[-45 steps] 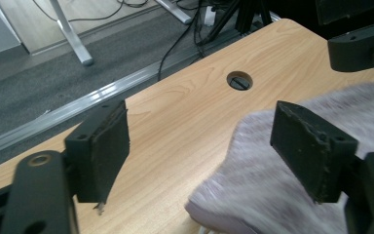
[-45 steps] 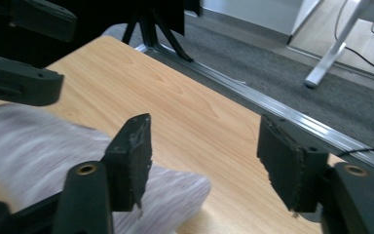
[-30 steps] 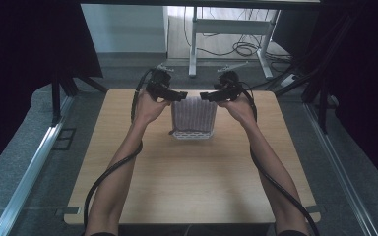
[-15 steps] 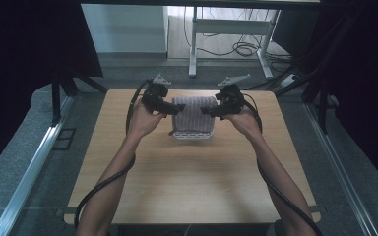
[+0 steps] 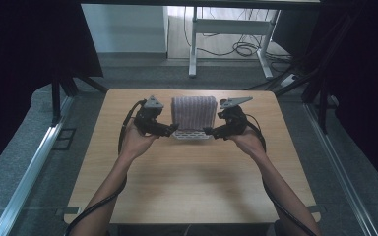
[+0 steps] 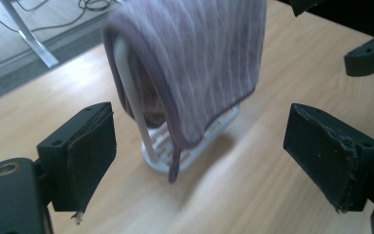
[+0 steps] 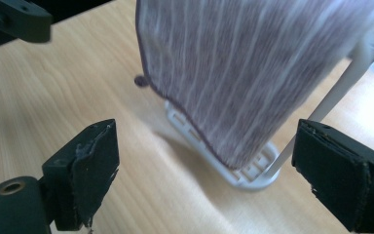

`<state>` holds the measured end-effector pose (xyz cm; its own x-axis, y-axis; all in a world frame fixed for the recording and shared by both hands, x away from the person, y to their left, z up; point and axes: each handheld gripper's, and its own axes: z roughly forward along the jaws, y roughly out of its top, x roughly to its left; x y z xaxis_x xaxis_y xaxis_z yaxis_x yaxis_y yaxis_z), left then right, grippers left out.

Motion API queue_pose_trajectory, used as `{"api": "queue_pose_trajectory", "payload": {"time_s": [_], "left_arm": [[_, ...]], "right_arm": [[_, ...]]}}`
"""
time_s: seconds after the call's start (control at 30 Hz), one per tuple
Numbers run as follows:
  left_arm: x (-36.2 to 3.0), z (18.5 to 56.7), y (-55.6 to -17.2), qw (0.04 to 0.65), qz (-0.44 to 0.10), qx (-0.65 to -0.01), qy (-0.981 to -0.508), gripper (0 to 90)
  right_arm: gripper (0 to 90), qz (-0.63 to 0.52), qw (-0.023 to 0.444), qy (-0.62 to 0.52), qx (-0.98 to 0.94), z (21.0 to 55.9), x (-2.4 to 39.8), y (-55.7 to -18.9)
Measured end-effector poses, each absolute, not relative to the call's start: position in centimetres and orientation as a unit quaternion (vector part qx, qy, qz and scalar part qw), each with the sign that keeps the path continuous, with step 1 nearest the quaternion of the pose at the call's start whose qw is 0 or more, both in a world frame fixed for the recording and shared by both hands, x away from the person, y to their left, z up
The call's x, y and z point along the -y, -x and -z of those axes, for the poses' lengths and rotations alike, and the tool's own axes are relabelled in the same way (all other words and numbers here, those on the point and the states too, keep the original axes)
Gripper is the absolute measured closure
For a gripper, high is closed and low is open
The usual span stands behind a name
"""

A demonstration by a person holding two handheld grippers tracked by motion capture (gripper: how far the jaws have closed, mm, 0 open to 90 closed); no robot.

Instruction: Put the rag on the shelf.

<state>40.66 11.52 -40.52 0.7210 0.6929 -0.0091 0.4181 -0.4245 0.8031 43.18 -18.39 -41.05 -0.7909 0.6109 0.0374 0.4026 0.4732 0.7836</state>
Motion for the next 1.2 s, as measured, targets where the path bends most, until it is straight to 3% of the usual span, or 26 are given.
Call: {"api": "queue_pose_trajectory", "payload": {"time_s": [0.47, 0.57, 1.2], "left_arm": [[-12.8, 46.8, -36.3, 0.403, -0.154, -0.344, -0.834, 11.9], [-13.1, 48.1, -35.7, 0.402, -0.151, -0.348, -0.833, 11.9], [-13.0, 54.0, -34.0, 0.355, -0.133, -0.371, -0.848, 11.9]], "right_arm": [[10.4, -0.407, 0.112, -0.306, -0.853, 46.7, 19.6, -40.0], [0.0, -0.396, 0.125, -0.329, -0.848, 48.0, 20.0, -39.7], [0.0, -0.344, 0.094, -0.319, -0.878, 53.8, 19.5, -37.7]]}}
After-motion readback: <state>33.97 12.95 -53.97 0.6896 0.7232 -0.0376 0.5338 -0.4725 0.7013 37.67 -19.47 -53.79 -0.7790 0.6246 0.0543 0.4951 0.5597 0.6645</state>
